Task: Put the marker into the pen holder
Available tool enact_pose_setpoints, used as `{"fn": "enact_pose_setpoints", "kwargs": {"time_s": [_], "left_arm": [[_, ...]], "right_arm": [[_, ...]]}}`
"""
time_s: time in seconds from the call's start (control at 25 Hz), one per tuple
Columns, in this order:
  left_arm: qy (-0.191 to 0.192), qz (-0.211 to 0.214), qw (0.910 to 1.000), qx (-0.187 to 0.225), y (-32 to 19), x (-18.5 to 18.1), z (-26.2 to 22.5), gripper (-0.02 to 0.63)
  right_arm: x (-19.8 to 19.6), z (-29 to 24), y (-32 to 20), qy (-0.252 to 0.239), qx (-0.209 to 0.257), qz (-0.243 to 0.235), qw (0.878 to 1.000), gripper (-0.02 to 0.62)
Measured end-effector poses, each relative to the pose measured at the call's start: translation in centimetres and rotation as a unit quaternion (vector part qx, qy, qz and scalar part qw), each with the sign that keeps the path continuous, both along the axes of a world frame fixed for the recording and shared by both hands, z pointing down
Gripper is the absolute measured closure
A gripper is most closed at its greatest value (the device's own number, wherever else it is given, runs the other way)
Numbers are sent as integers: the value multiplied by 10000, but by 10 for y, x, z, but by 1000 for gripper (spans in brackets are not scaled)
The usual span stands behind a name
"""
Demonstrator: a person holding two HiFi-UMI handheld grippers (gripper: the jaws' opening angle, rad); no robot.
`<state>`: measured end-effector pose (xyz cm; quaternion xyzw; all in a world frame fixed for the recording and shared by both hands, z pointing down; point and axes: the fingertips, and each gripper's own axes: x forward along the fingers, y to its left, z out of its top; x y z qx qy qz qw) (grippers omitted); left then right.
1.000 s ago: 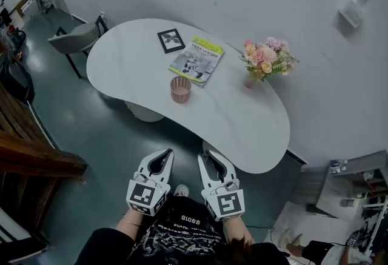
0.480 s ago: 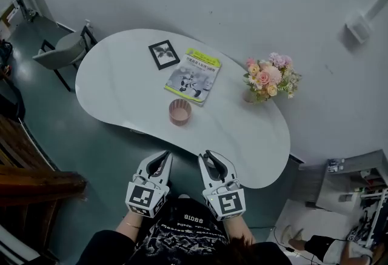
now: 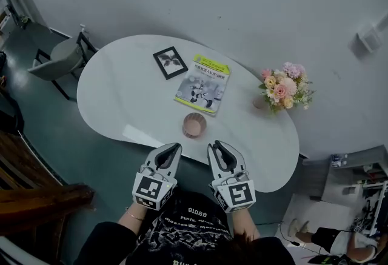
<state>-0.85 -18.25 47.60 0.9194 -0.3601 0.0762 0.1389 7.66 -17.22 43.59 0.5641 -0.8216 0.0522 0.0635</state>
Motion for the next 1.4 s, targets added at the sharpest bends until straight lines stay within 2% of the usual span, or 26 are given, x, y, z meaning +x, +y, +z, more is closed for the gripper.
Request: {"fn": "enact_pose_setpoints", "kwargs": {"time_s": [0.16, 0.4, 1.04, 1.4], "left_arm": [[42, 122, 9999, 38, -23, -9, -4, 581], [202, -33, 9997, 163, -36, -20, -11, 581], [121, -625, 9980, 29, -65, -33, -10, 581], [39, -866, 9962, -41, -64, -27, -5, 581]], "right_arm": [[0, -12, -23, -268, 88, 262, 9993, 505], [7, -31, -40, -439, 323, 540, 9971, 505], [12, -58, -79, -791, 626, 273, 9945, 505], [5, -49, -93, -893, 633, -8, 9940, 505]]}}
